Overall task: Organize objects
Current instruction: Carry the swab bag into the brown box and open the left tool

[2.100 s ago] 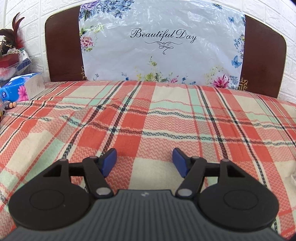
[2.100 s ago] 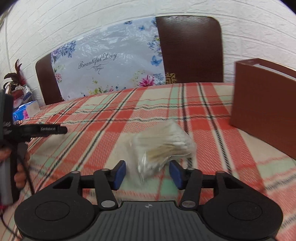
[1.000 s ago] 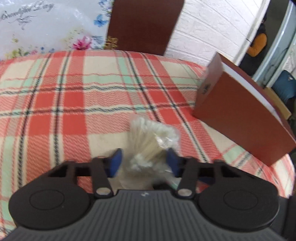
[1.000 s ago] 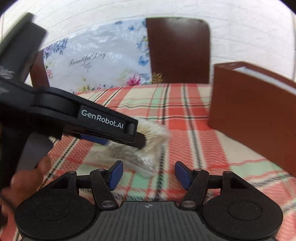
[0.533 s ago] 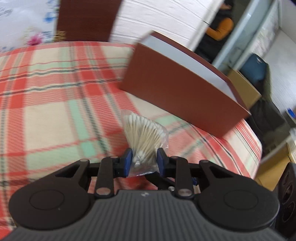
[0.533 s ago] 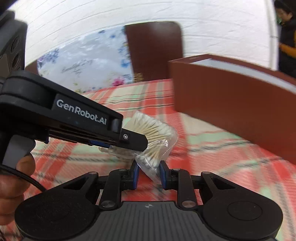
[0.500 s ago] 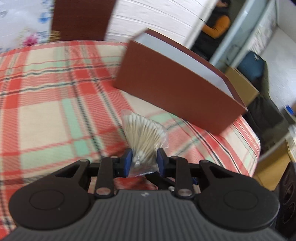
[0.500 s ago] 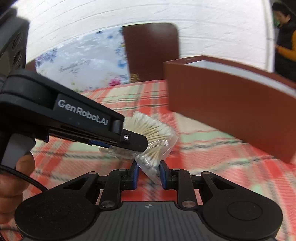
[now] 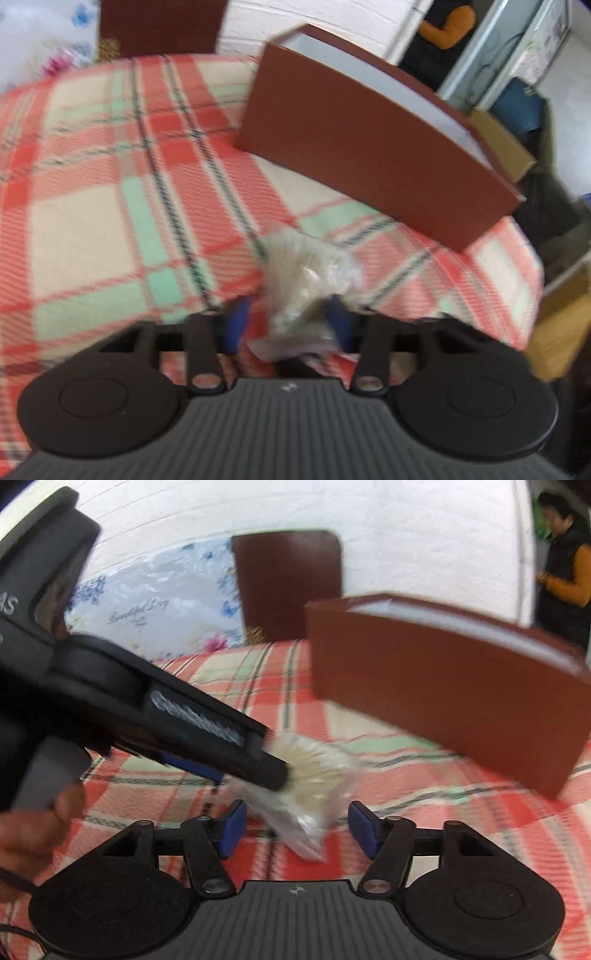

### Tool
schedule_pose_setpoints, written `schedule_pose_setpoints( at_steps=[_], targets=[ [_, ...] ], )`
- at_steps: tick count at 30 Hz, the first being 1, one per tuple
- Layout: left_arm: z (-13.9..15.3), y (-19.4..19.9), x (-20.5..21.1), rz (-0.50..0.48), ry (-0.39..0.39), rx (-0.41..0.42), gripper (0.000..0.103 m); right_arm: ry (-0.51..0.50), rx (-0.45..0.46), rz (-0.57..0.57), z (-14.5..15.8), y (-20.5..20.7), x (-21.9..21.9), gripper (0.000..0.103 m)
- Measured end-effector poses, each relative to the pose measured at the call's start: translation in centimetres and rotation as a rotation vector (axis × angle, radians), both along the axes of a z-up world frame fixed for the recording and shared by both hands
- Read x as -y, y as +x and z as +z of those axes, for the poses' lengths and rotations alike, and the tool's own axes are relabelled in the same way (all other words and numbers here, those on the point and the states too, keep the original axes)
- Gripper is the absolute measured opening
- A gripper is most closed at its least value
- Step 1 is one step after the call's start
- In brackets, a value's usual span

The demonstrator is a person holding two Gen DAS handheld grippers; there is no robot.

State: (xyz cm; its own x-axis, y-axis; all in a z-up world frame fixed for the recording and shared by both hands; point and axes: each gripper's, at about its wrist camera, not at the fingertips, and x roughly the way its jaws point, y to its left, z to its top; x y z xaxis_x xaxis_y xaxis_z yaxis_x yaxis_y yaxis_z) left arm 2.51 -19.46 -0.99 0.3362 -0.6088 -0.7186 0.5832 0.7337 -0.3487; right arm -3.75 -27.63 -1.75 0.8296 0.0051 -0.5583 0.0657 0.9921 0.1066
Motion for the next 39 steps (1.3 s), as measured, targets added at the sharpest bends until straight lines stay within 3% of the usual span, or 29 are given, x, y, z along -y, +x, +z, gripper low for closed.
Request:
schedule_pose_setpoints(
  at_steps=[2,4,6,13,17,28,31,33,35,37,39],
  targets=[
    [0.9,-0.7,0.5,-0.018,0.026,0.051,0.029,-0.029,-0.006,-0.005,0.0,0.3,-0.4,0.046],
    [2.2,-1.2,0.7,-0.042,0.022,0.085,0.028,-0.066,0.007,0.003,0.5,0.0,-0.8,0.039],
    [4.3,-1.4,1.0,-0.062,-0.006,0.136,0.028,-0.046,0.044,-0.002,1.4,-0.6,-0.4,0.039],
    [11.1,-0.9,5.2,-0.154,-0.047,0.328,0.028,-0.131,0.274,-0.093,6.8,-1.2,1.3,0.039],
    [11.9,0.2,8.4,-0.180,-0.059,0.359,0.029,-0.143,0.319,-0.138,8.7,-0.6,3.9,0.039],
    [12.0,5.3,13.6,-0.208,-0.049,0.361,0.029,-0.179,0.286,-0.189,9.5,3.7,9.0,0.040],
    [11.2,6.6,15.3,-0.206,-0.007,0.389,0.040,-0.155,0.277,-0.219,8.7,4.6,9.7,0.043],
    [9.7,7.6,16.3,-0.171,0.073,0.398,0.040,-0.145,0.239,-0.260,8.0,6.2,10.3,0.070],
    [8.7,8.4,16.1,-0.136,0.106,0.358,0.040,-0.103,0.198,-0.263,7.5,7.3,10.6,0.066],
    [8.6,8.4,15.2,-0.119,0.083,0.353,0.042,-0.083,0.189,-0.254,7.2,7.0,10.1,0.071],
    [9.0,7.7,14.5,-0.102,0.080,0.384,0.042,-0.133,0.205,-0.254,6.9,6.1,9.1,0.078]
  ],
)
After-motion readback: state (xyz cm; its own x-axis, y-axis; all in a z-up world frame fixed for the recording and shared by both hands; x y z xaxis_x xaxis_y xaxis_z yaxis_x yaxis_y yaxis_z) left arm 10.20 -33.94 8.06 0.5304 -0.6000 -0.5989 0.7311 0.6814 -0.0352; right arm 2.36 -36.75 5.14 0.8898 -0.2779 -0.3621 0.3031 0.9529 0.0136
